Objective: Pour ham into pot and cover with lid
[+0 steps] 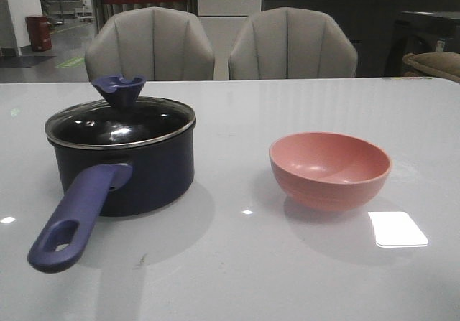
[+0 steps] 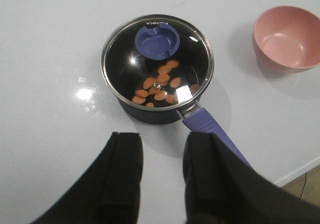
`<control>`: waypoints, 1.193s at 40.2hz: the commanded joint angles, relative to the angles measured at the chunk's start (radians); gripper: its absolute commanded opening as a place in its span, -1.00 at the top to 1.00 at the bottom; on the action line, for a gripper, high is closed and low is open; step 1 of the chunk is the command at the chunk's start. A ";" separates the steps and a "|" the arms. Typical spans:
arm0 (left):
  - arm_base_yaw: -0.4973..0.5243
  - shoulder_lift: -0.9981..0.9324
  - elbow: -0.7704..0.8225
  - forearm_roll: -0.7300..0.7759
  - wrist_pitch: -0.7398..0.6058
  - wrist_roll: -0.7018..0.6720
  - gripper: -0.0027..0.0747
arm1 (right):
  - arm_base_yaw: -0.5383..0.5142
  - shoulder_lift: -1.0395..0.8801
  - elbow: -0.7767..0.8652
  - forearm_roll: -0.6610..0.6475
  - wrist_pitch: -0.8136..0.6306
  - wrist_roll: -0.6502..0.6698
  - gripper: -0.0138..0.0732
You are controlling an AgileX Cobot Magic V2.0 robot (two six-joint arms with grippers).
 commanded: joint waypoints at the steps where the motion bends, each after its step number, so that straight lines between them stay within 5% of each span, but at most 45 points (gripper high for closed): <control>1: -0.009 -0.115 0.059 -0.005 -0.104 -0.001 0.38 | -0.001 0.011 -0.028 0.006 -0.087 -0.002 0.35; 12: -0.009 -0.474 0.309 -0.010 -0.265 -0.001 0.64 | -0.001 0.011 -0.028 0.006 -0.087 -0.002 0.35; 23: -0.009 -0.768 0.521 -0.012 -0.419 -0.001 0.64 | -0.001 0.011 -0.028 0.006 -0.087 -0.002 0.35; 48: -0.009 -0.809 0.642 -0.012 -0.436 -0.001 0.64 | -0.001 0.011 -0.028 0.006 -0.087 -0.002 0.35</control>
